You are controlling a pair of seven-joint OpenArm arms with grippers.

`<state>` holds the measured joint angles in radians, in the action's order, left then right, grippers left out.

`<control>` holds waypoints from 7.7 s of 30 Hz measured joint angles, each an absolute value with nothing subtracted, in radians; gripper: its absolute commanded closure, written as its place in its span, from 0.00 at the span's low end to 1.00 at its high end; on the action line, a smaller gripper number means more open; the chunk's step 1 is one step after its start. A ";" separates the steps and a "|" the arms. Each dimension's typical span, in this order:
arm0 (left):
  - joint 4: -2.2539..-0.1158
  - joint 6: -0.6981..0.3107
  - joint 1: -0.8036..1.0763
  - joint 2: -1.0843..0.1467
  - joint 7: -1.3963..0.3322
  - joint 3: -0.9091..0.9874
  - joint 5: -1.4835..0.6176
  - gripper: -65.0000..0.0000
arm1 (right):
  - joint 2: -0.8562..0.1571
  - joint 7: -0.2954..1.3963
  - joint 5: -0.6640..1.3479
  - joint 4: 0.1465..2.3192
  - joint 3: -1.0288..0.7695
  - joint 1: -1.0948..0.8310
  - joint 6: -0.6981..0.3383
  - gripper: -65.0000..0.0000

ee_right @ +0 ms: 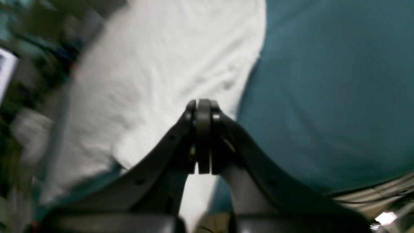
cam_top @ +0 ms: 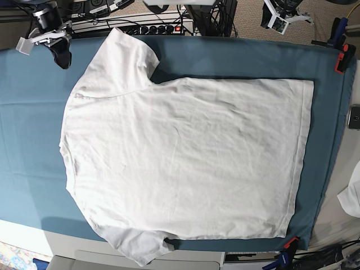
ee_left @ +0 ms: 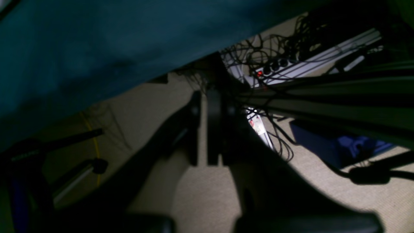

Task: Fold the T-shirt properly
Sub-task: 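Move the right gripper down to the shirt's shoulder corner, then grasp the shoulder corner with the right gripper and the hem corner with the left, then lift both held corners and pull the shirt edge toward the robot, then lower the held shirt edge onto the table with both grippers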

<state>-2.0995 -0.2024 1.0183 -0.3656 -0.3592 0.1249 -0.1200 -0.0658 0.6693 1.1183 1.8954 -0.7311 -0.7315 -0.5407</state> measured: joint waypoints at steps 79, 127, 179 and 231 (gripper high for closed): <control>-1.696 -0.351 0.550 -0.445 -0.761 0.629 -0.953 0.66 | 0.034 0.685 0.943 1.695 -0.501 -0.620 -0.468 1.00; -1.619 -0.335 0.430 -0.488 -0.748 0.459 -0.910 1.00 | 0.034 0.680 0.942 1.695 -0.501 -0.622 -0.468 1.00; -1.900 -0.337 0.798 -0.448 -0.817 0.545 -0.902 1.00 | -0.041 0.782 0.952 1.866 -0.617 -1.028 -0.498 1.00; -1.906 -0.308 0.556 -0.432 -0.732 0.471 -0.746 1.00 | -0.041 0.677 0.627 1.924 -0.622 -0.447 -0.548 1.00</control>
